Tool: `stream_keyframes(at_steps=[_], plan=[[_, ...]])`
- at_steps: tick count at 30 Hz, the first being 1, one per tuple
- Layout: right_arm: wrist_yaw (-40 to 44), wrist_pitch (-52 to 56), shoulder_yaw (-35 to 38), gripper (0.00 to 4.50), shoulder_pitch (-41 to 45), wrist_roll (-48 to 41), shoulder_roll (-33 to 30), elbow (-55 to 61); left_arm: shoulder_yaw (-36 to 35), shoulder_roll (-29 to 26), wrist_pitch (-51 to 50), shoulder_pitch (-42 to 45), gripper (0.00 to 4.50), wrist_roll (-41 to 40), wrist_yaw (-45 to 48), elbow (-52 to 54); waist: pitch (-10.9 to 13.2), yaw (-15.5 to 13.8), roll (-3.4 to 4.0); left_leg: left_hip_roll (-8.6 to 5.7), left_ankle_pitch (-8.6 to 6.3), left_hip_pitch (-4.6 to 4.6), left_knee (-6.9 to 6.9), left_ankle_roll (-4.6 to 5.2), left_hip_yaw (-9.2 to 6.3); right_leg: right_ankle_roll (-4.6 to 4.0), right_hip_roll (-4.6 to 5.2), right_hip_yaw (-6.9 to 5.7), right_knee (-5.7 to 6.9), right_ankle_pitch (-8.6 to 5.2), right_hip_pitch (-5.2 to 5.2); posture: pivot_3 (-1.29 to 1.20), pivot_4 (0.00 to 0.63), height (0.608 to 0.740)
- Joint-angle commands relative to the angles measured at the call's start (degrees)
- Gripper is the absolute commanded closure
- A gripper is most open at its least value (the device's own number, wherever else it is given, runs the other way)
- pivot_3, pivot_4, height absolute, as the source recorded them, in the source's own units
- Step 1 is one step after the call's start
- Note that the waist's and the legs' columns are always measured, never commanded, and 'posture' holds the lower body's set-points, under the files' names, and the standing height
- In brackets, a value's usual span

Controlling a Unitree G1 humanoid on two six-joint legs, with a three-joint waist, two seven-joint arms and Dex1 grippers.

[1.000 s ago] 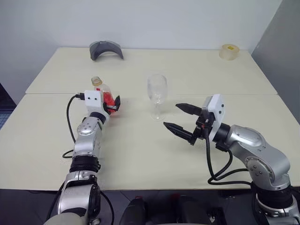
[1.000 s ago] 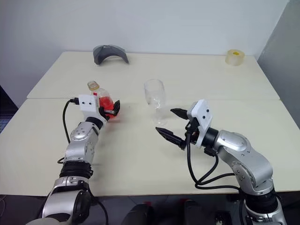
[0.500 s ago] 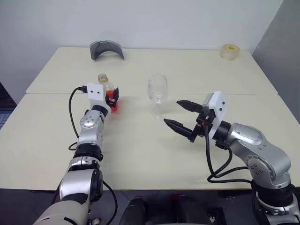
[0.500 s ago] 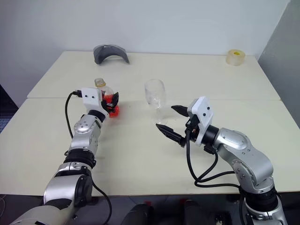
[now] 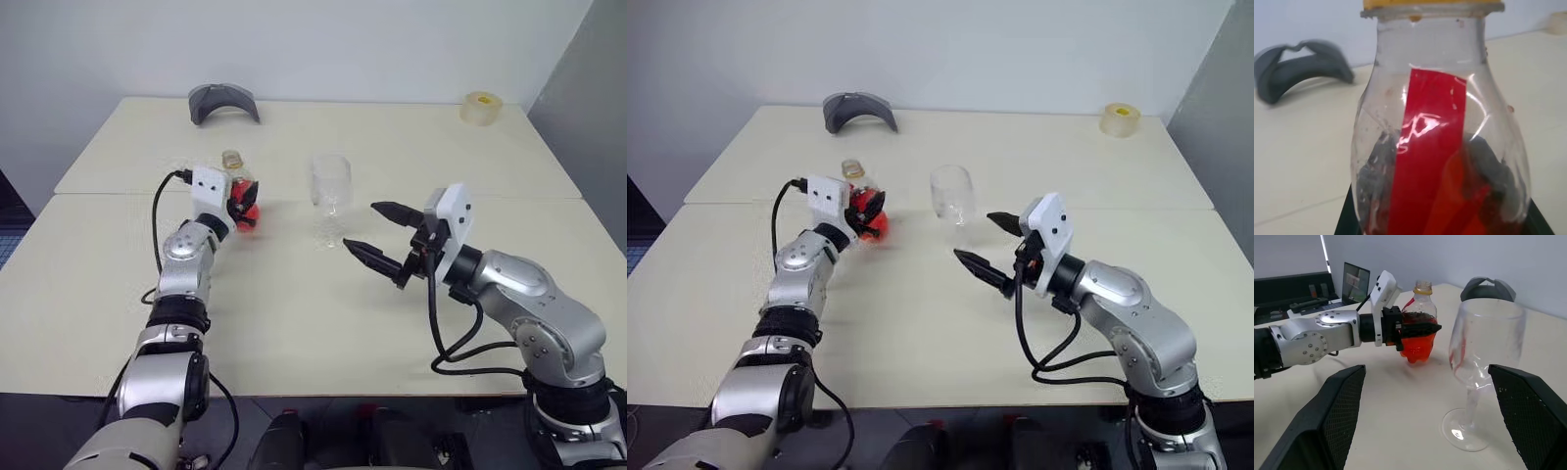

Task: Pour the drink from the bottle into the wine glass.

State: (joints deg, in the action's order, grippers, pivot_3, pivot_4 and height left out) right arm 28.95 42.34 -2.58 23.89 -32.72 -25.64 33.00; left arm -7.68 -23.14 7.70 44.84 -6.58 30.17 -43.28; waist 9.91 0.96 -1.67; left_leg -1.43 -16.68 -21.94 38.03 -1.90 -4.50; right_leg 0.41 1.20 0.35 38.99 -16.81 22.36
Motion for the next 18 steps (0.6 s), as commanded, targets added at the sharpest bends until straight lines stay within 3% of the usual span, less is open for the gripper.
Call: stream_keyframes(at_steps=[1,12,18], plan=[[-2.82,1.26,3.34,0.2,3.49,-1.18,1.3,-1.83,3.04,-3.3,1.49,5.32,3.19,0.91,7.35,4.69,0.0,0.01,-0.01,0.0,0.0,-0.01,0.0,0.0,-0.02,0.0,0.0,-0.02,0.0,0.0,0.01,0.0,0.15,0.74],[-4.12,1.37,1.27,0.2,10.91,0.88,4.54,-9.06,10.48,-6.64,15.88,17.13,3.19,9.16,13.17,-6.12,0.01,0.53,0.0,-0.02,0.0,-0.1,-0.02,0.01,0.1,-0.01,0.0,0.1,0.02,0.0,0.17,0.0,0.15,0.74],[-3.78,1.07,0.54,0.2,12.69,1.79,5.13,-11.1,13.43,-8.07,23.97,22.16,3.19,13.91,12.74,-14.09,0.0,0.8,-0.01,-0.06,0.02,-1.03,0.32,0.0,0.23,-0.02,0.0,0.23,0.58,0.01,1.25,0.0,0.15,0.74]])
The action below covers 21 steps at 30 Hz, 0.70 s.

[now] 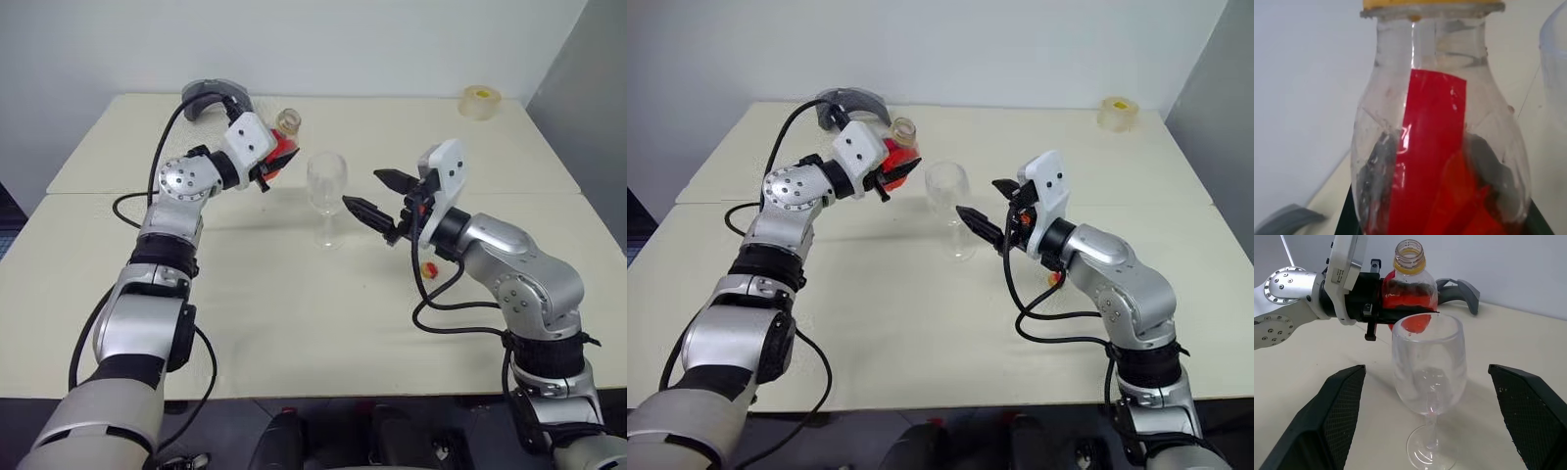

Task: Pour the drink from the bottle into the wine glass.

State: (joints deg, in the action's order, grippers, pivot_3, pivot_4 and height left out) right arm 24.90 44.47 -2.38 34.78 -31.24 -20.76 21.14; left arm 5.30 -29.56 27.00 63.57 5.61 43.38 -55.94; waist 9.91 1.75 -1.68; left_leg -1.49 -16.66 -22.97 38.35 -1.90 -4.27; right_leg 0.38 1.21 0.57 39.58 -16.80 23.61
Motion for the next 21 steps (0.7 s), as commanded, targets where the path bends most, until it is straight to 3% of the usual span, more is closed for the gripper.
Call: stream_keyframes(at_steps=[1,21], plan=[[0.38,-1.11,0.29,0.2,2.0,0.48,0.29,0.57,0.66,-1.78,5.58,3.84,3.19,2.1,-0.6,-2.34,0.0,0.01,0.0,0.0,0.0,0.0,-0.01,0.0,0.03,0.0,0.01,0.03,0.01,0.0,0.01,0.0,0.15,0.74],[1.72,-5.7,2.15,0.2,7.19,0.97,6.08,-4.77,4.23,-4.21,14.64,11.4,3.19,11.02,-4.56,-12.38,0.0,0.09,0.0,-0.07,-0.02,-0.03,0.44,0.04,0.07,0.0,0.0,0.09,0.43,0.0,0.06,0.0,0.15,0.74]])
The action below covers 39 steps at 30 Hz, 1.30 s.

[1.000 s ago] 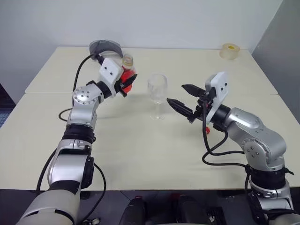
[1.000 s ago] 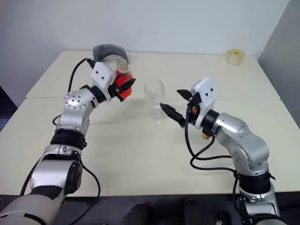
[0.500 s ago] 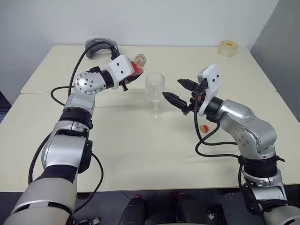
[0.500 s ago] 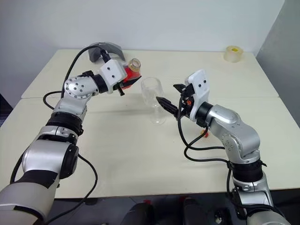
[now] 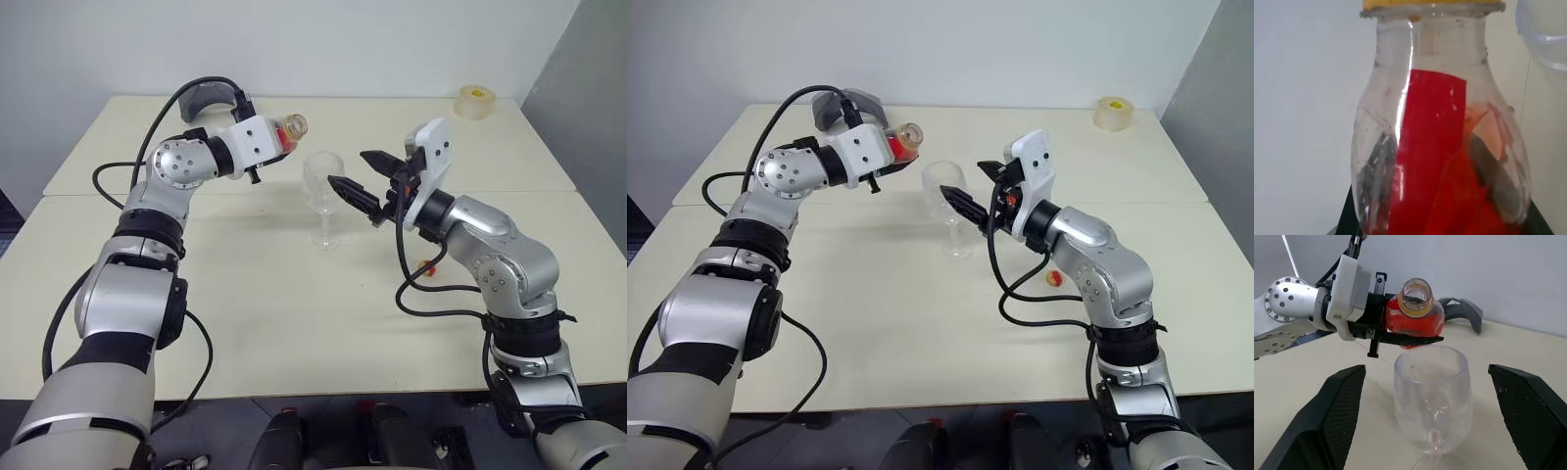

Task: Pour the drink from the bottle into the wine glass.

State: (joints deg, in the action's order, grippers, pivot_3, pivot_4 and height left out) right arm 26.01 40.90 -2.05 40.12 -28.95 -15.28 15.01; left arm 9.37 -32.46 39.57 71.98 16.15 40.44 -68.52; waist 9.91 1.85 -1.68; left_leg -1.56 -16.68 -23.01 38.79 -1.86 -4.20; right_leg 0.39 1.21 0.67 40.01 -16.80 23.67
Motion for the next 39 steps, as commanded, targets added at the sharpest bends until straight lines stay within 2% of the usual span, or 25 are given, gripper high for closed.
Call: stream_keyframes(at_steps=[1,19,39], plan=[[0.74,-2.38,1.9,0.2,1.9,-1.43,0.83,1.44,0.18,-1.34,2.2,3.15,3.19,0.67,-1.65,0.03,0.0,0.0,0.0,0.0,0.0,0.0,0.0,0.0,-0.01,0.0,0.0,-0.01,0.0,0.0,0.0,0.0,0.15,0.74],[2.82,-8.9,-0.63,0.2,0.8,2.67,0.95,0.52,2.27,-1.54,4.92,6.88,3.19,4.36,-1.89,-2.78,0.0,0.06,0.0,0.0,0.01,-0.01,0.02,-0.01,0.04,0.0,0.0,0.02,0.08,0.0,0.08,0.0,0.15,0.74],[3.25,-11.13,-1.32,0.2,0.8,4.25,0.91,-0.58,8.61,-4.78,9.92,10.12,3.19,13.05,-8.56,-3.87,0.0,0.07,0.0,0.0,0.01,-0.02,0.03,-0.01,0.11,0.0,0.0,0.07,0.17,0.0,0.15,0.0,0.15,0.74]])
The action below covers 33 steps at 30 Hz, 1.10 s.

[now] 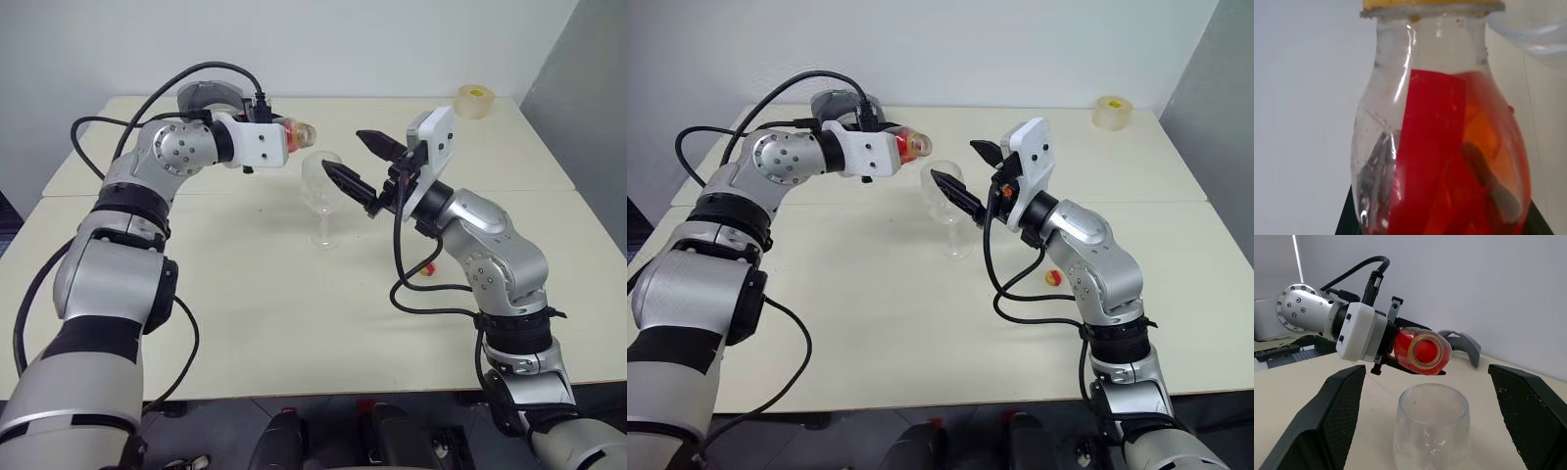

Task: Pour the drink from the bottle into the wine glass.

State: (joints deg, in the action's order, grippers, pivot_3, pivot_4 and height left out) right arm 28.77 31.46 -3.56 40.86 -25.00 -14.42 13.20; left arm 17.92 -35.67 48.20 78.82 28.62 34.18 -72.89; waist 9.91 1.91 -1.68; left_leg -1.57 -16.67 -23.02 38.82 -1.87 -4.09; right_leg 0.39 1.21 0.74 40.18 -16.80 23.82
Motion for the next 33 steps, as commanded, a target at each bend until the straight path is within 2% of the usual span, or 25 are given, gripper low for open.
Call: stream_keyframes(at_steps=[1,33], plan=[[0.56,-1.76,0.1,0.2,-0.1,0.38,0.07,1.31,0.29,-1.66,1.41,3.5,3.19,0.86,-2.6,0.42,0.0,0.0,0.0,0.0,0.0,-0.01,0.0,0.0,0.0,0.0,0.0,-0.01,0.0,0.0,0.0,0.0,0.15,0.74],[1.98,-2.48,0.37,0.2,0.14,1.52,0.31,0.78,4.99,-3.83,2.37,7.15,3.19,8.24,-10.43,-1.37,0.0,0.09,0.0,-0.01,0.0,-0.05,0.07,0.0,0.28,0.0,0.02,0.07,0.51,-0.01,0.36,0.0,0.15,0.74]])
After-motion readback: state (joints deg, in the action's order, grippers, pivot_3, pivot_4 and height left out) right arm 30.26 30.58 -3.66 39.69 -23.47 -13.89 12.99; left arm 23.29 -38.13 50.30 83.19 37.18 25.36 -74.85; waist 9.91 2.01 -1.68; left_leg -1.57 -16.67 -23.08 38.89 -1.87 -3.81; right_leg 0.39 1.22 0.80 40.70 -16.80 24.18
